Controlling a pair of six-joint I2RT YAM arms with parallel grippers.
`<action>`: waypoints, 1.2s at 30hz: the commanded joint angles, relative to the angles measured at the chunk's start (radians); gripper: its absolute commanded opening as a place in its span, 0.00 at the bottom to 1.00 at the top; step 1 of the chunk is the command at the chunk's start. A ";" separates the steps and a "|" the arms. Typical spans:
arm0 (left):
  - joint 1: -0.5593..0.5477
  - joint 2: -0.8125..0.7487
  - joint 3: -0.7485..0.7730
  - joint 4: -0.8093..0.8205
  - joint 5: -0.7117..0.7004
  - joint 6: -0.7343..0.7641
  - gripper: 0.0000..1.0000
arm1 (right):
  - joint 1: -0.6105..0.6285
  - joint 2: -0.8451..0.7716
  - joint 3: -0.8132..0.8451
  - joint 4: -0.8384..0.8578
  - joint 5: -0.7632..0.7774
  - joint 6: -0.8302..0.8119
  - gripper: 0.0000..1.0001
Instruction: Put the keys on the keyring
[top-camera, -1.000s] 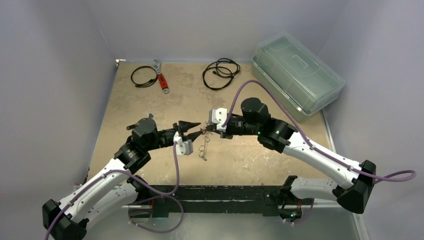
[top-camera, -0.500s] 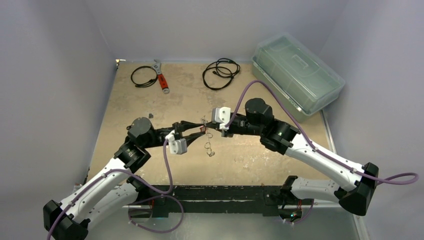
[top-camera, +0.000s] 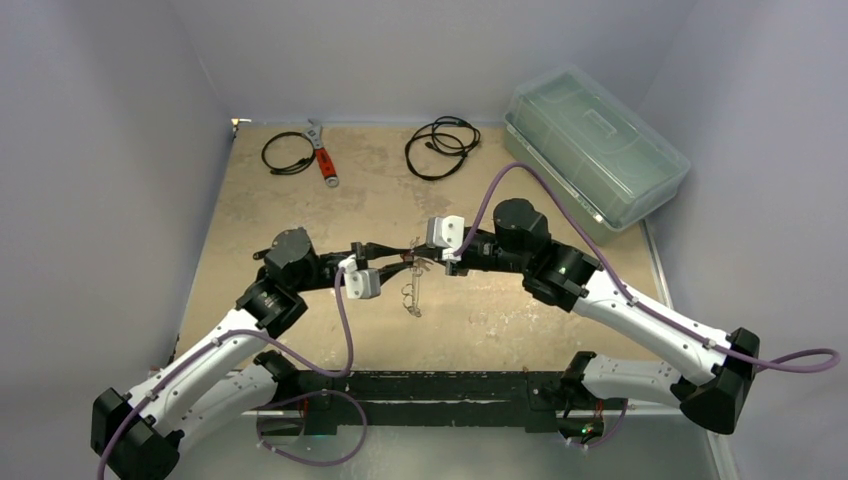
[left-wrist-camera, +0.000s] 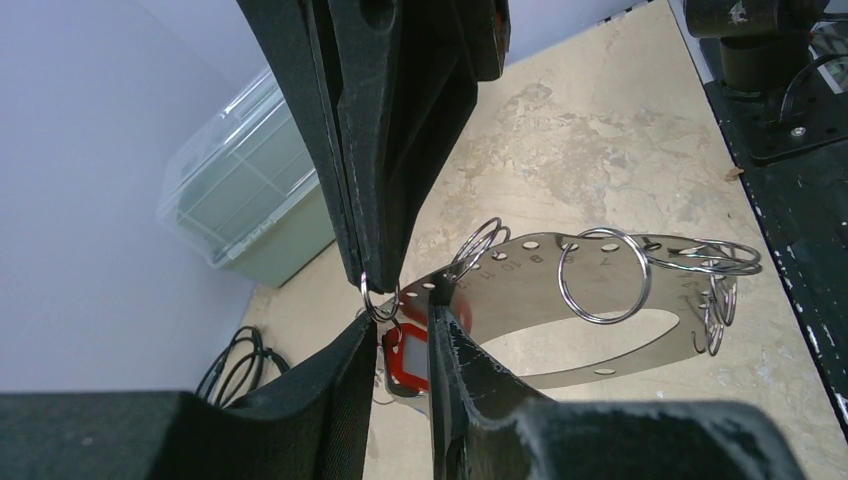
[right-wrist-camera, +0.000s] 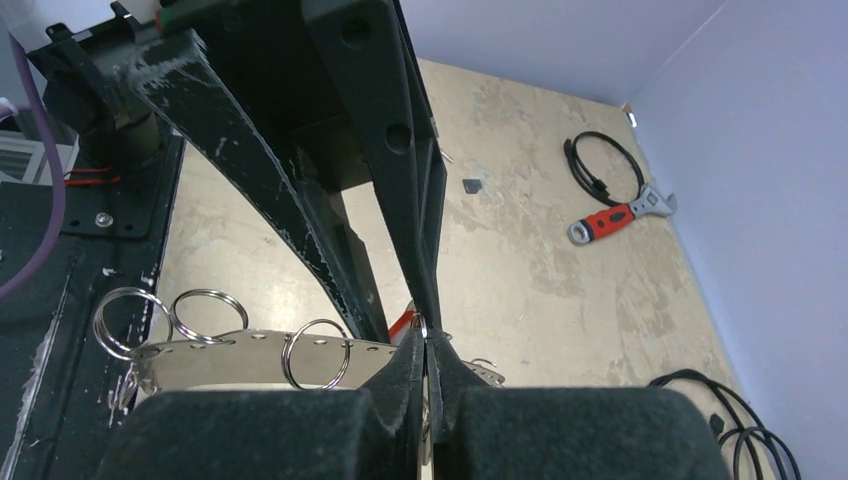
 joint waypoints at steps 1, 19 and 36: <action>0.005 0.009 0.019 0.026 -0.007 -0.031 0.23 | 0.000 -0.041 0.010 0.094 -0.020 0.013 0.00; 0.011 0.019 0.030 0.028 0.001 -0.047 0.05 | 0.000 -0.012 0.021 0.074 -0.047 0.018 0.00; 0.024 0.026 0.016 0.089 0.033 -0.092 0.05 | 0.000 -0.002 0.030 0.071 -0.076 0.018 0.00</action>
